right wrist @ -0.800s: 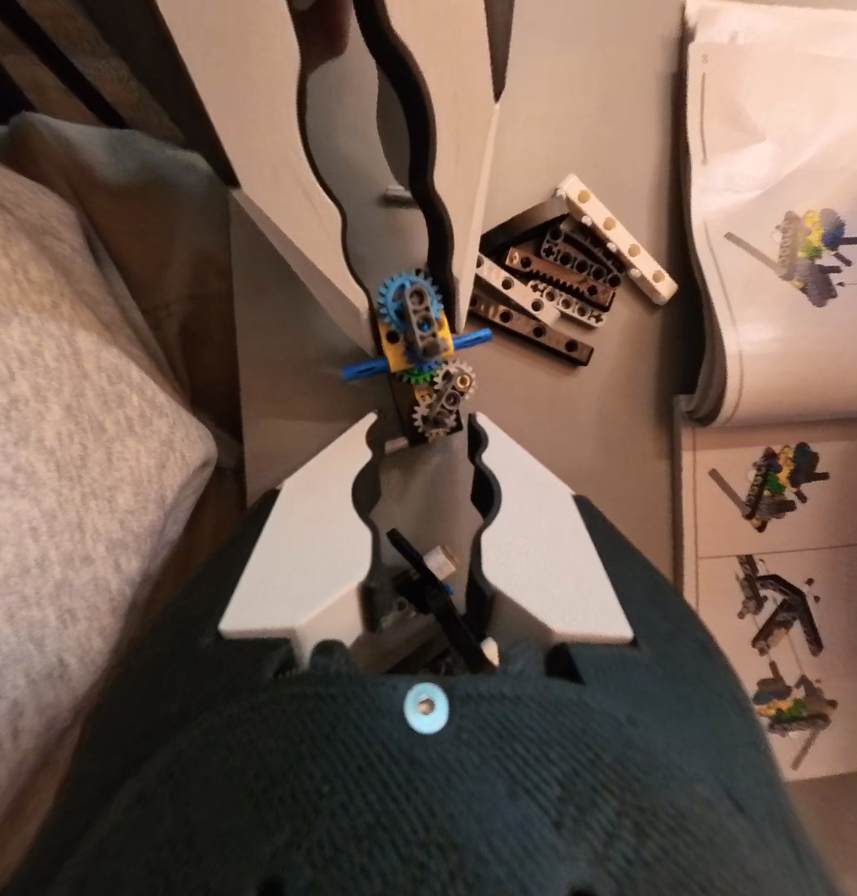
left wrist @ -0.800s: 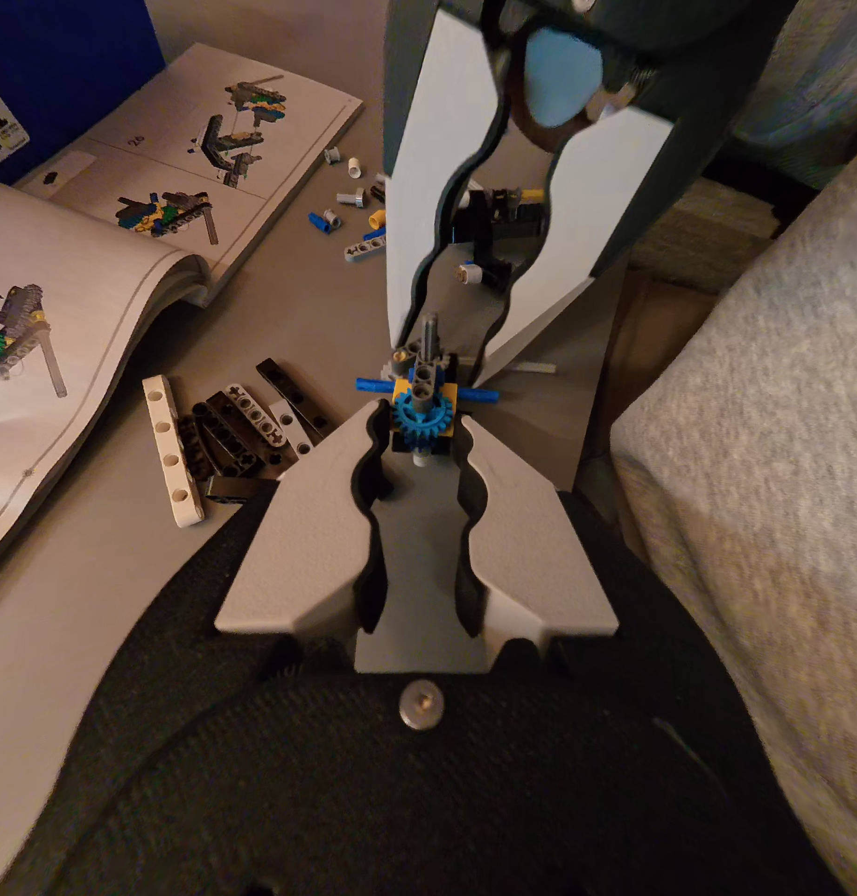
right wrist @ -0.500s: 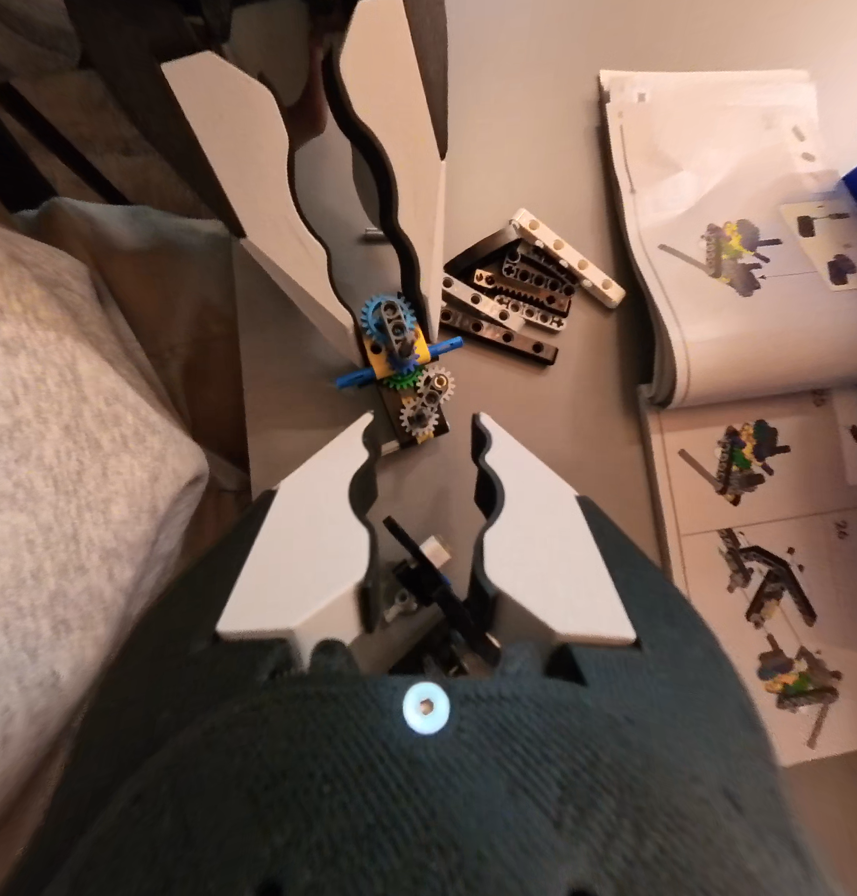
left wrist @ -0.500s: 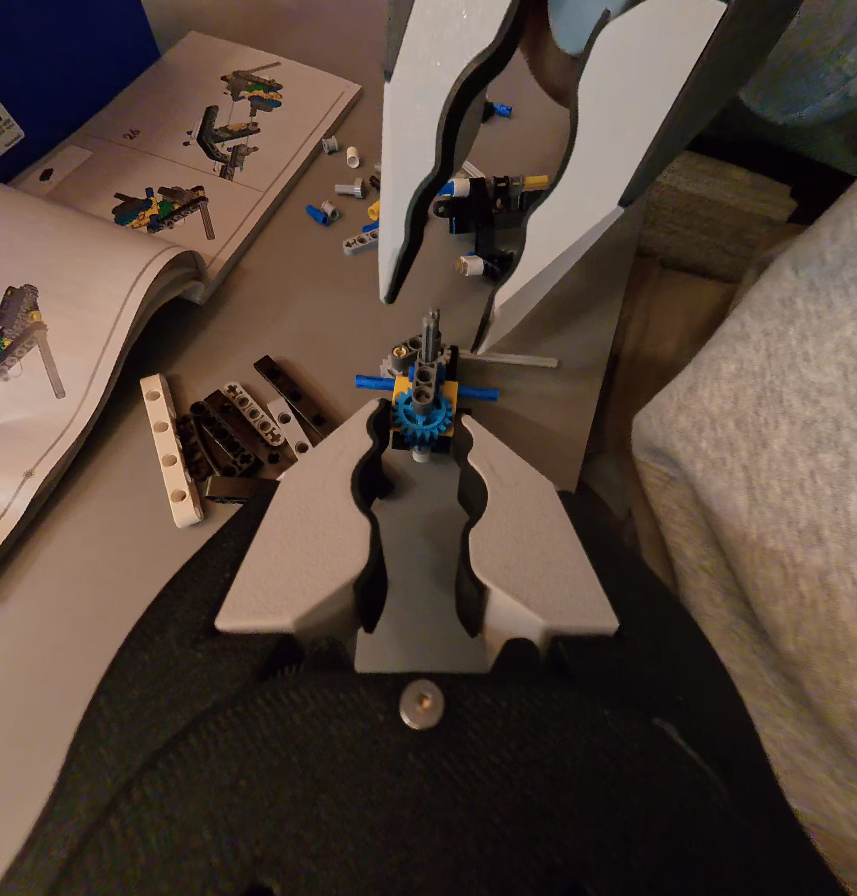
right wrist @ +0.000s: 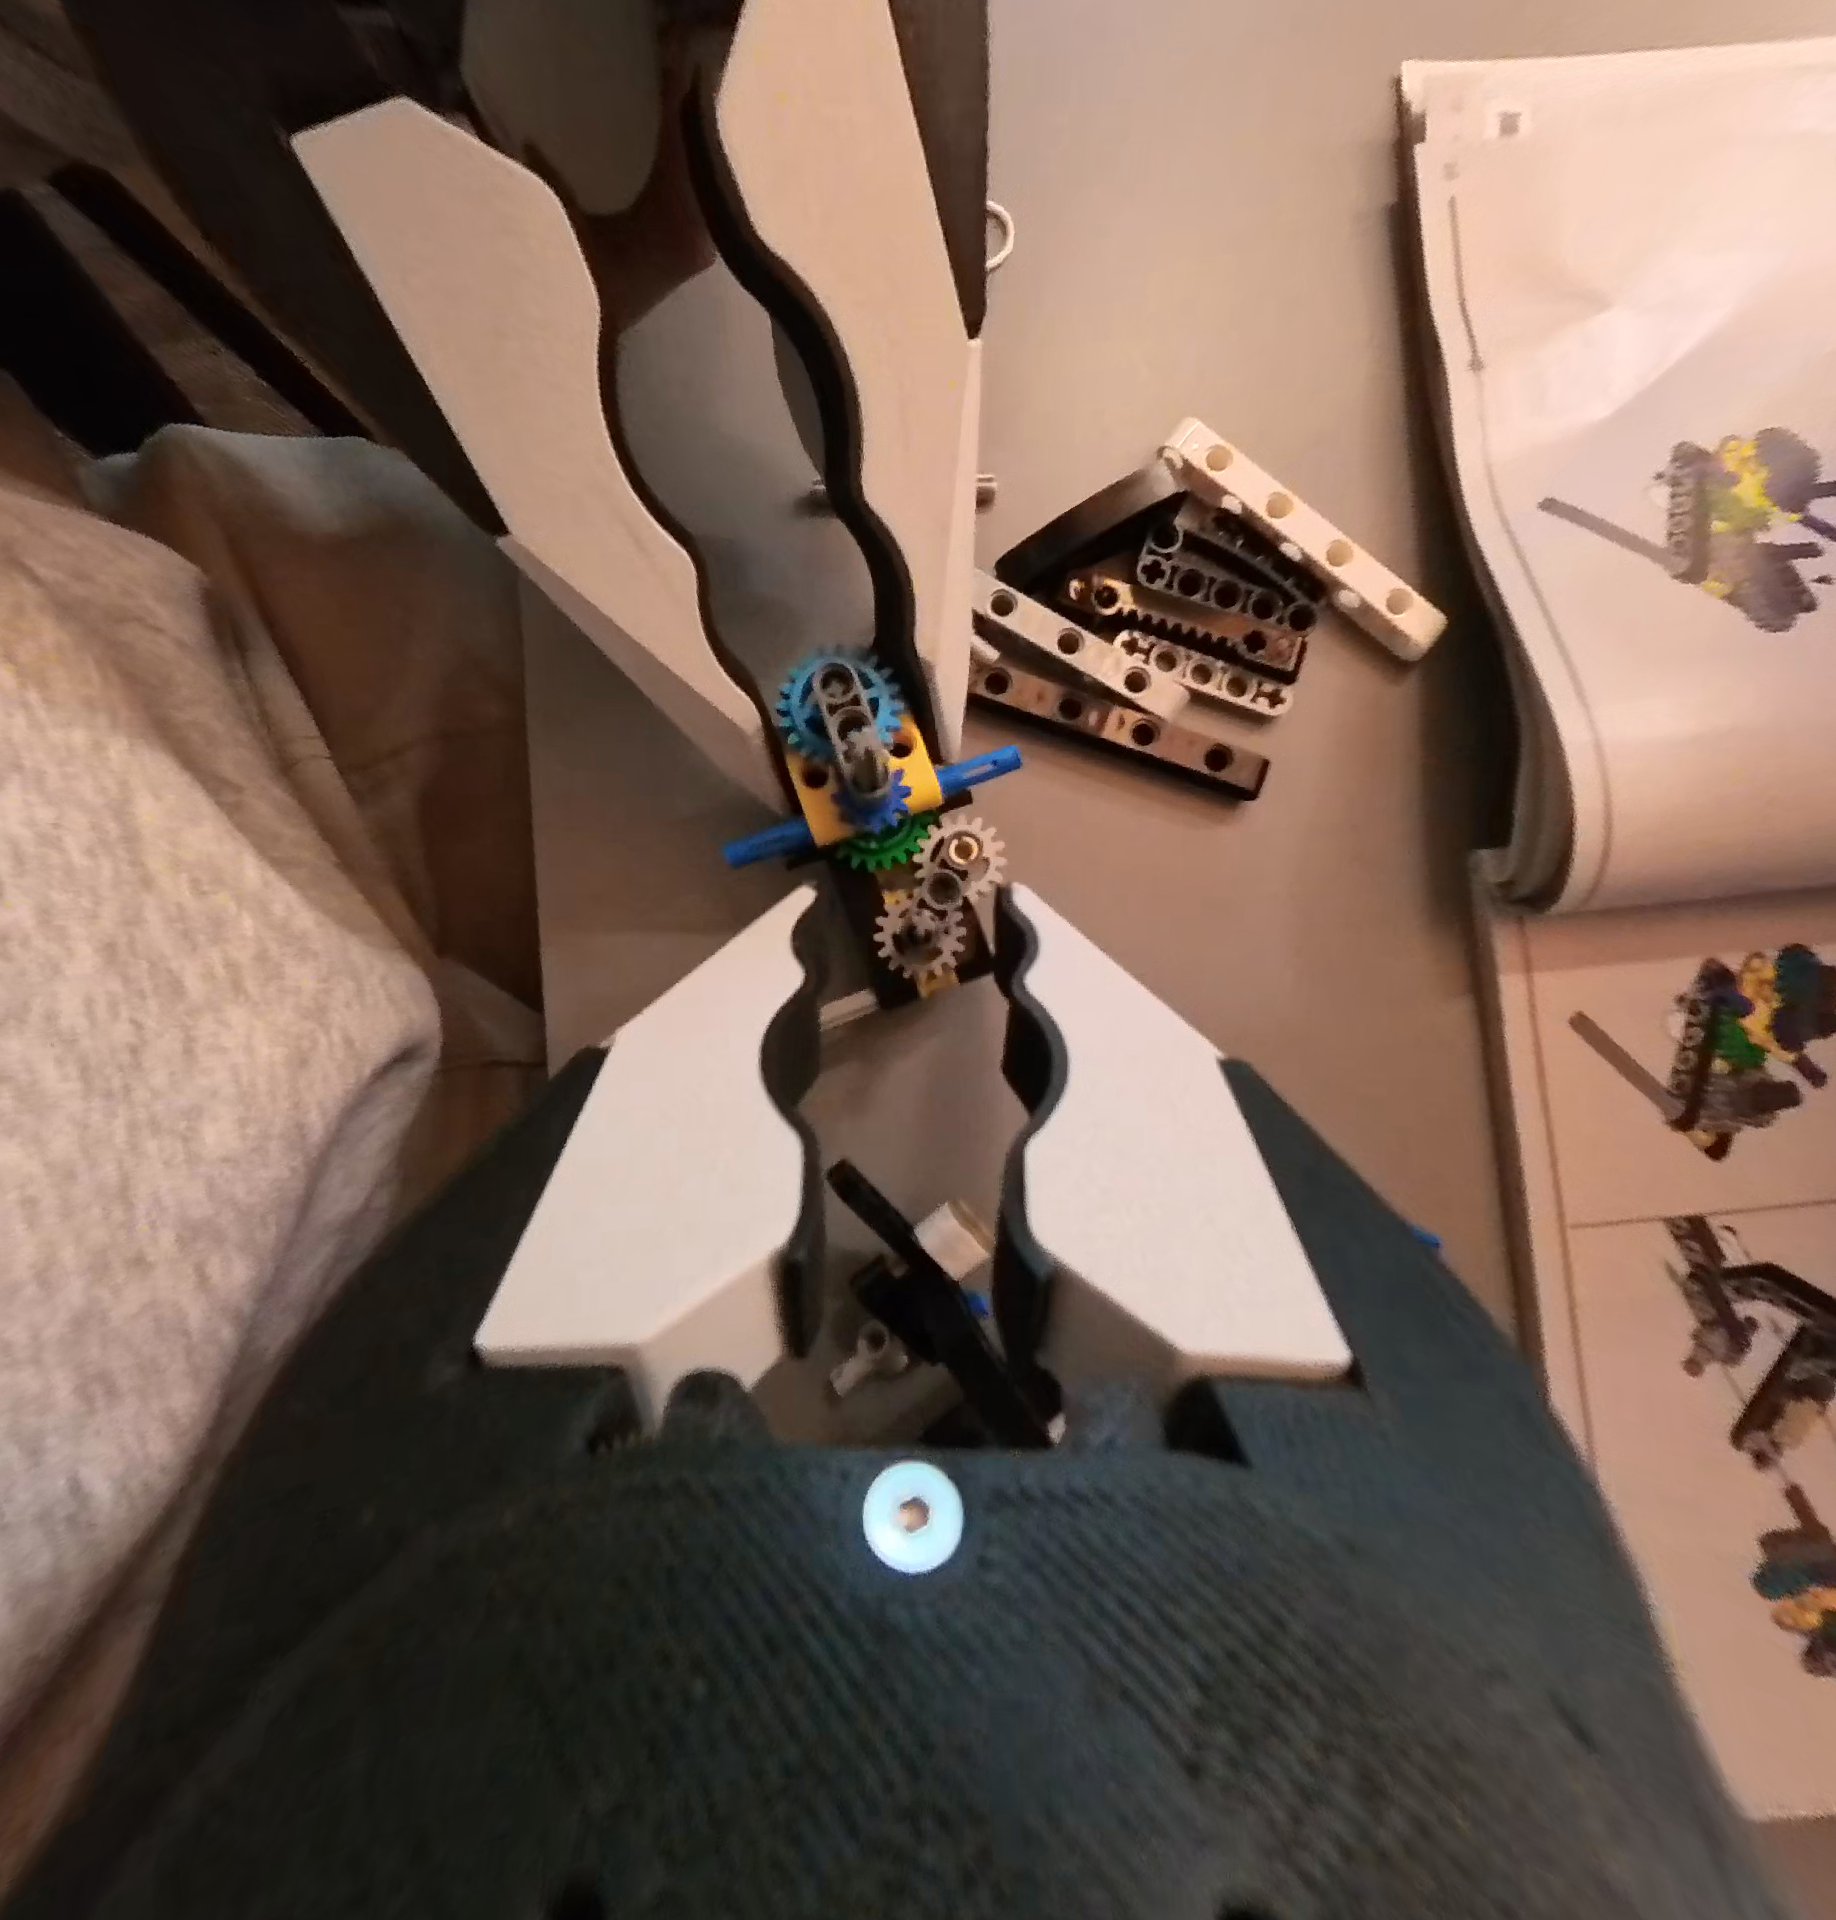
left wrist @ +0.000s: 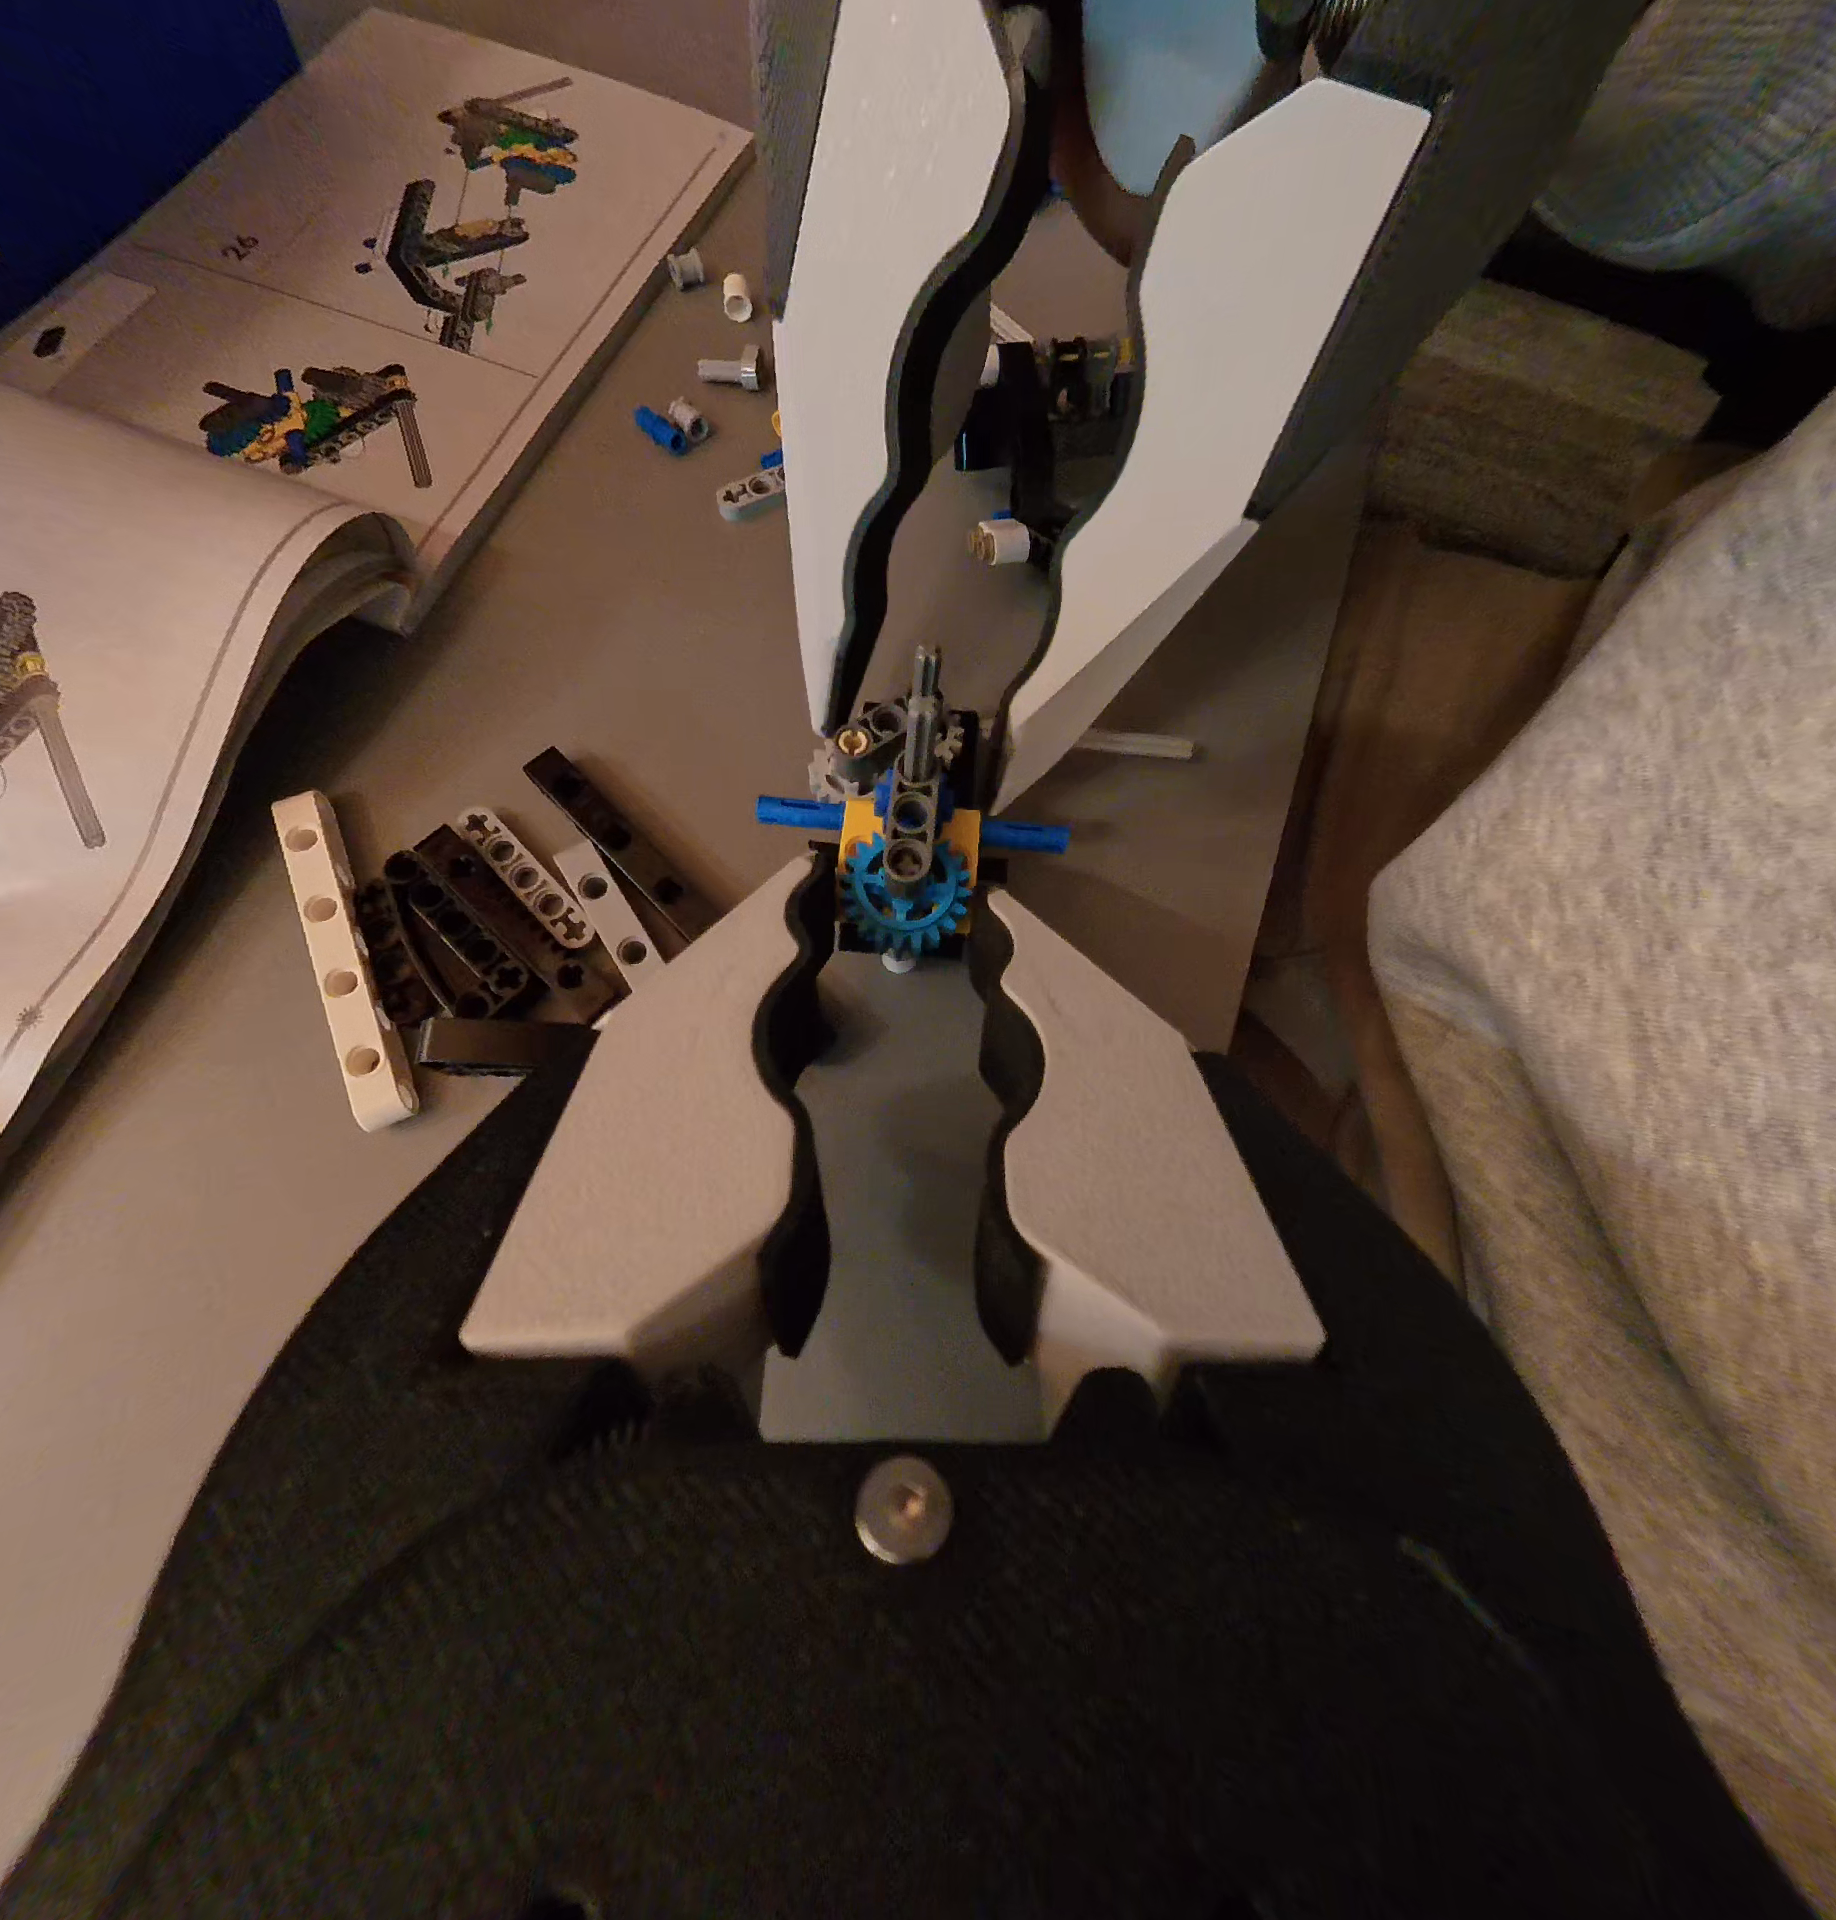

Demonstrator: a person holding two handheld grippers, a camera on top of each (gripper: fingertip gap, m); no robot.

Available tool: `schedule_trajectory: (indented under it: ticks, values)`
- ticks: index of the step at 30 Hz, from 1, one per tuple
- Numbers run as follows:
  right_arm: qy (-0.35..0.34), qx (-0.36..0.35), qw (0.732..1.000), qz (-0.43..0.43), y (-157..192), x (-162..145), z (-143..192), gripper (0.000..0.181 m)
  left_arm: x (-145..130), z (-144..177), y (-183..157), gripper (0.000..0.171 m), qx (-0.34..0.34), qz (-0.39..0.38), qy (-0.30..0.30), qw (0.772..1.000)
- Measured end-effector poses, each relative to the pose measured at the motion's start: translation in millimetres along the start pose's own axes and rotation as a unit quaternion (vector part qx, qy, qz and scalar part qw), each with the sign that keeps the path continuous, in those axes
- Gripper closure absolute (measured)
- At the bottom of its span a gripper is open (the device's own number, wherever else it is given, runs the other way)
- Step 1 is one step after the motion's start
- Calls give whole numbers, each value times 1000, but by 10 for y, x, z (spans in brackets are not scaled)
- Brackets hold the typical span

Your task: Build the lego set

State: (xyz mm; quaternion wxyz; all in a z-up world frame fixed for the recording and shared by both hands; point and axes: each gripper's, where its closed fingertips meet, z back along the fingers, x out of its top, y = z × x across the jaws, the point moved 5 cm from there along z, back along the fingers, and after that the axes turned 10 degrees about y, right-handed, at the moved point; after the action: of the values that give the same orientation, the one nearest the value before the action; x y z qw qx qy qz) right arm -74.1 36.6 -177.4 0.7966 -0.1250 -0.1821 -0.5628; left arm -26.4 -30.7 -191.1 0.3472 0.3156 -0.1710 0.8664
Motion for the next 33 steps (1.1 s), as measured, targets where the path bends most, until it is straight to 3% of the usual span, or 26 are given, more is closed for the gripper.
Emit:
schedule_trajectory:
  ticks: [11,33]
  values:
    - [1,0,1000,16,-20,2,-13,157,-2,-3,9,148,-2,3,0,1000]
    - [-1,5,1000,12,-24,-2,7,150,-2,4,6,148,-6,4,-1,1000]
